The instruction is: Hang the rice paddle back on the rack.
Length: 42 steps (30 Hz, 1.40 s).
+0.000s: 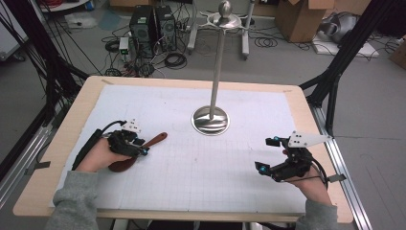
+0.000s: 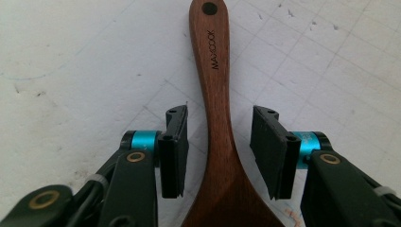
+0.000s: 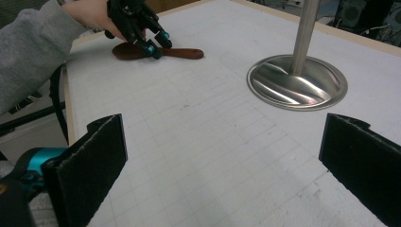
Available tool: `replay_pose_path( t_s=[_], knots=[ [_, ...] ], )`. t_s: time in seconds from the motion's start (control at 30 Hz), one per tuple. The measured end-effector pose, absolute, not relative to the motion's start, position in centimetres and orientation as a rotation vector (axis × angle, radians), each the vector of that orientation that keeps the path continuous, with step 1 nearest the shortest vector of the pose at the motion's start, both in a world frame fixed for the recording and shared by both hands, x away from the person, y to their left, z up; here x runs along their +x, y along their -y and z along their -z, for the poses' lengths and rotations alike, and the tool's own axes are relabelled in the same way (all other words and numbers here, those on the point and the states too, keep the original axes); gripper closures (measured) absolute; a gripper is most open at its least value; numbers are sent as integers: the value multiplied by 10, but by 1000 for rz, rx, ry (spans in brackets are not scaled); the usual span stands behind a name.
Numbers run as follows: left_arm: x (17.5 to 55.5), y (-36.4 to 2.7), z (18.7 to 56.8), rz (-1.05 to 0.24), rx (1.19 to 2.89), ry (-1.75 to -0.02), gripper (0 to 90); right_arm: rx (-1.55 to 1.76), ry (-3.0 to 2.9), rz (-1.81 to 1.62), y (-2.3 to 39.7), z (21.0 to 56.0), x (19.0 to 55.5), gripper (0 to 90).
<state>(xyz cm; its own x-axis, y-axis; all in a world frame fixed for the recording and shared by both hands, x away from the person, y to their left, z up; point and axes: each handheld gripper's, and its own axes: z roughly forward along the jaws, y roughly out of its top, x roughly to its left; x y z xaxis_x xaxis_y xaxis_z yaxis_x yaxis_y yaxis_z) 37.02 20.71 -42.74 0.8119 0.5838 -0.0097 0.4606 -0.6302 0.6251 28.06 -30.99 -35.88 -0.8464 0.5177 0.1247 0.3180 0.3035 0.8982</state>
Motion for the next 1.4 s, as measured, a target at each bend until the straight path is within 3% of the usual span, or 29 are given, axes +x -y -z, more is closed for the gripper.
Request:
replay_pose_path(
  t_s=[0.33,0.7,0.8,1.4],
  knots=[
    [376,-195,419,-227,2485,-748,622,767,-2397,-1565,306,361,282,4],
    [376,-196,419,-224,2480,-743,664,775,-2390,-1572,309,362,281,4],
    [376,-197,419,-228,2487,-745,734,777,-2387,-1572,310,362,282,4],
    [375,-197,419,-238,2456,-775,764,782,-2389,-1572,310,363,284,4]
  ],
)
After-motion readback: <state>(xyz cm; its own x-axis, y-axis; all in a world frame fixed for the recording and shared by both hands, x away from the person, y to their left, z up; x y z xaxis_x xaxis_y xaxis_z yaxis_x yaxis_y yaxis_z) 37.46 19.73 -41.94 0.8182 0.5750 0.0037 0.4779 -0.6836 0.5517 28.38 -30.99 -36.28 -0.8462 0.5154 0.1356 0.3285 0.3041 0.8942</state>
